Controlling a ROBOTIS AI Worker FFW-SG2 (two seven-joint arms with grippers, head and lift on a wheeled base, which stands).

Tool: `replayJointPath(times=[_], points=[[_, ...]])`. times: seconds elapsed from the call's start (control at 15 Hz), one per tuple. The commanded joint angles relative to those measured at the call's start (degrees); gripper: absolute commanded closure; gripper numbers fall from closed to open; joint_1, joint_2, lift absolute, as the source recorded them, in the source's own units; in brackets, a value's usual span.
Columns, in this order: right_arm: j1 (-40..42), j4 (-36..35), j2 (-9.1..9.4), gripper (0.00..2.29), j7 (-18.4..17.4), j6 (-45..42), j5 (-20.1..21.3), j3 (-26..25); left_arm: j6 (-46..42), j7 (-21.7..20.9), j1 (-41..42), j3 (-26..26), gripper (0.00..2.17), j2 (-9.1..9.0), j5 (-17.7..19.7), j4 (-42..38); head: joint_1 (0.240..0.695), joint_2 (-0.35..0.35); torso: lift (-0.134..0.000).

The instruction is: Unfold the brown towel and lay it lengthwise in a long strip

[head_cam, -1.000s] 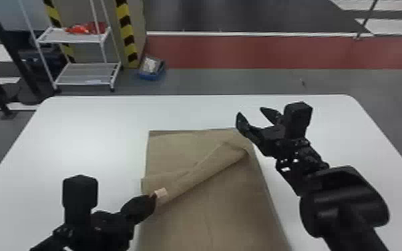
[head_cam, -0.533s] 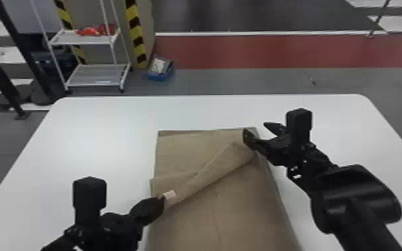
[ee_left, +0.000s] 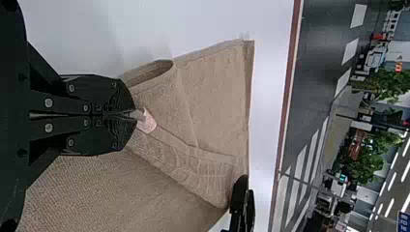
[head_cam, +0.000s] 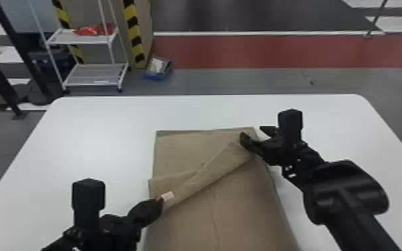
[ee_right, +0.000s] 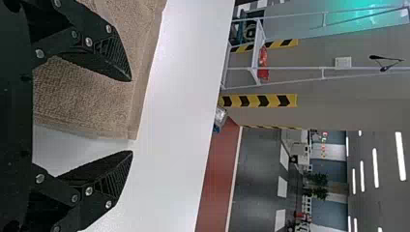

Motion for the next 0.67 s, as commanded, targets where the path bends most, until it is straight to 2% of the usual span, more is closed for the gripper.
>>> replayJointPath(times=[0.0,0.2,0.33,0.47,0.6], points=[[-1.1,0.9,0.04,0.5,0.2,1.8,0.0,0.1,0.2,-0.1,-0.1,-0.1,1.52,0.03,0.0,0.2,0.695,0.028,-0.123],[-1.4,0.9,0.04,0.5,0.1,4.4,0.7,0.3,0.2,-0.1,-0.3,0.1,1.52,0.12,0.0,0.6,0.695,0.025,-0.123],[-1.4,0.9,0.04,0.59,0.1,4.4,1.0,0.3,0.0,-0.1,-0.6,0.1,1.52,0.12,0.0,0.7,0.695,0.026,-0.123],[-1.2,0.8,0.04,0.87,0.1,4.6,0.9,0.0,0.0,-0.1,-0.9,0.1,1.52,-0.05,-0.1,1.3,0.695,0.026,-0.123],[-0.5,-0.8,0.04,1.3,0.1,4.6,0.5,0.0,0.0,0.0,-1.0,0.2,1.52,-0.05,-0.1,1.2,0.695,0.027,-0.123]])
